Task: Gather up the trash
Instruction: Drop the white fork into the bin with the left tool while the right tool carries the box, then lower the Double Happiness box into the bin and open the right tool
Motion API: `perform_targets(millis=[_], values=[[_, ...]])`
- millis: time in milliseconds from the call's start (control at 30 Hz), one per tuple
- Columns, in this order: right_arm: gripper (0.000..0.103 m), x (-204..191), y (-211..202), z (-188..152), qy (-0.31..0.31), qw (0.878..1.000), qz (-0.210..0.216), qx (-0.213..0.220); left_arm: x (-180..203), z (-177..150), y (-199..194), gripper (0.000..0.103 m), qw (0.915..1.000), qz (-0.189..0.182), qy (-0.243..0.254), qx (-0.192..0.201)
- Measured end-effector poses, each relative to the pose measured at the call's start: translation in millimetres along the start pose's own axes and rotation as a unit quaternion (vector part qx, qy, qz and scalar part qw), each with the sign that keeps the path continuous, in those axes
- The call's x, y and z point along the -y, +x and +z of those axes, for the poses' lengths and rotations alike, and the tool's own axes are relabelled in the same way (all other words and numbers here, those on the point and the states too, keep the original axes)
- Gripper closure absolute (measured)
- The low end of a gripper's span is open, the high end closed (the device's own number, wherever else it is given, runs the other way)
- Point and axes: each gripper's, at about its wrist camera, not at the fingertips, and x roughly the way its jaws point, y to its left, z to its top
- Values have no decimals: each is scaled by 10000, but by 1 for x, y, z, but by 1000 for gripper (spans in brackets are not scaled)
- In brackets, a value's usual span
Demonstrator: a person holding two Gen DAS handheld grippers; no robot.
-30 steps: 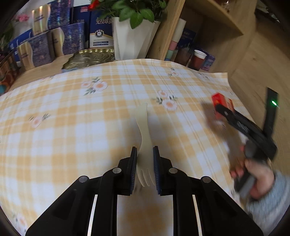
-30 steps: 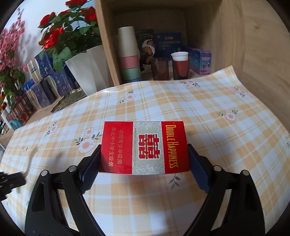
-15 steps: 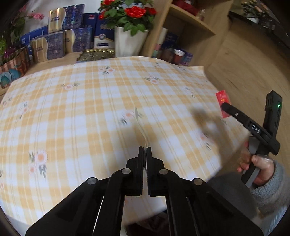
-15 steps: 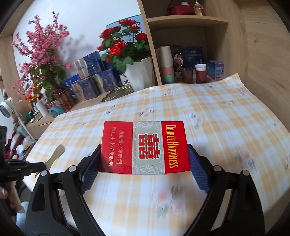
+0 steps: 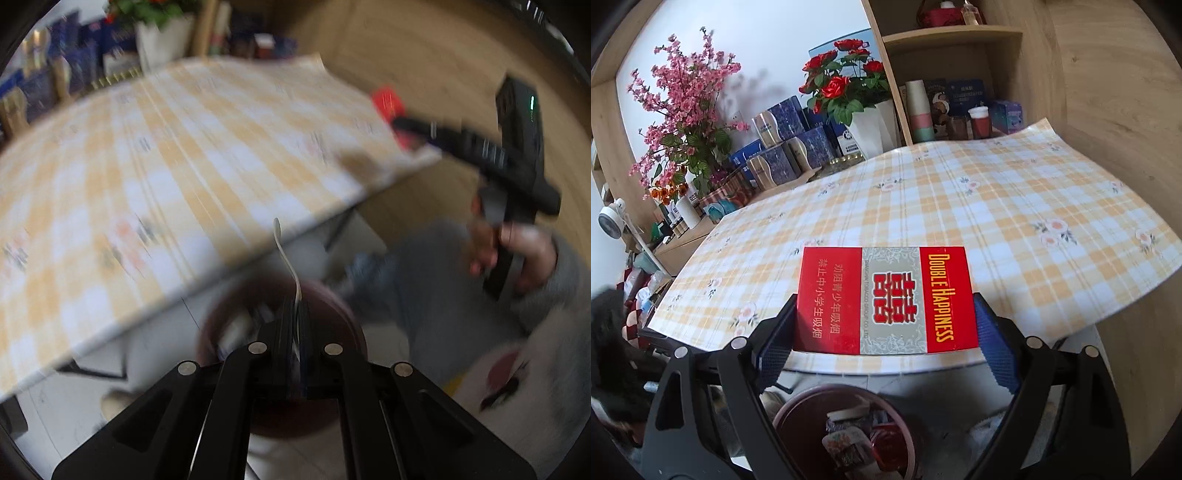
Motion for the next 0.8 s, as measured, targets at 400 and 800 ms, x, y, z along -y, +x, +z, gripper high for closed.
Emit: perform_targets(millis=[400, 800], values=[[16, -7, 13, -43, -28, 9983, 214, -543, -12, -29, 61, 91, 9944, 197, -567, -869], [16, -36, 34, -62, -612, 9921, 360, -1032, -29, -25, -38, 10, 9759, 1368, -994, 1380]])
